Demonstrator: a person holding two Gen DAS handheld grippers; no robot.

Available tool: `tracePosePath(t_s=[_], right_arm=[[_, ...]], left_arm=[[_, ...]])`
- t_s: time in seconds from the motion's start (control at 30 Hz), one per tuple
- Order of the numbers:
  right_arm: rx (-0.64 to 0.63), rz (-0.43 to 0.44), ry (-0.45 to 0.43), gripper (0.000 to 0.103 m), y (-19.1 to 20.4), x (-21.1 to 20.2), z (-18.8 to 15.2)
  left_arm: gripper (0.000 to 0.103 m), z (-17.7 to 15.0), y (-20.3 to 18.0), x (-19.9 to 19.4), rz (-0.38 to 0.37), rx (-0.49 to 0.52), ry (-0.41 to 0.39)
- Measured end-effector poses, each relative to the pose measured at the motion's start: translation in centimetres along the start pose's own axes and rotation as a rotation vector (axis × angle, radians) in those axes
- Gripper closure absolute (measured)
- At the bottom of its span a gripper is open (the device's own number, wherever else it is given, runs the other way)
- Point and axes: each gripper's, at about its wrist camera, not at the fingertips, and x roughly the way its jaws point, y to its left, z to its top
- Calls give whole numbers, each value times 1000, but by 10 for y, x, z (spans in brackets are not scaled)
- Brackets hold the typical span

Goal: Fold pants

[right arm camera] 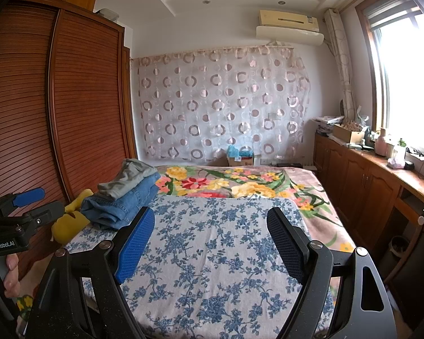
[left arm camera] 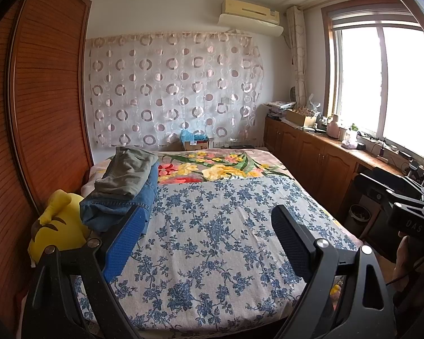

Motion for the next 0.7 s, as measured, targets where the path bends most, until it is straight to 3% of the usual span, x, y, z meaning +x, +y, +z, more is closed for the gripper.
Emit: tracePosePath(t_s=[0.7], right_arm=[[-6,-1,-5,20,1,-1,-1]], left_arm=[[12,-2,-1,1,0,0,-1]])
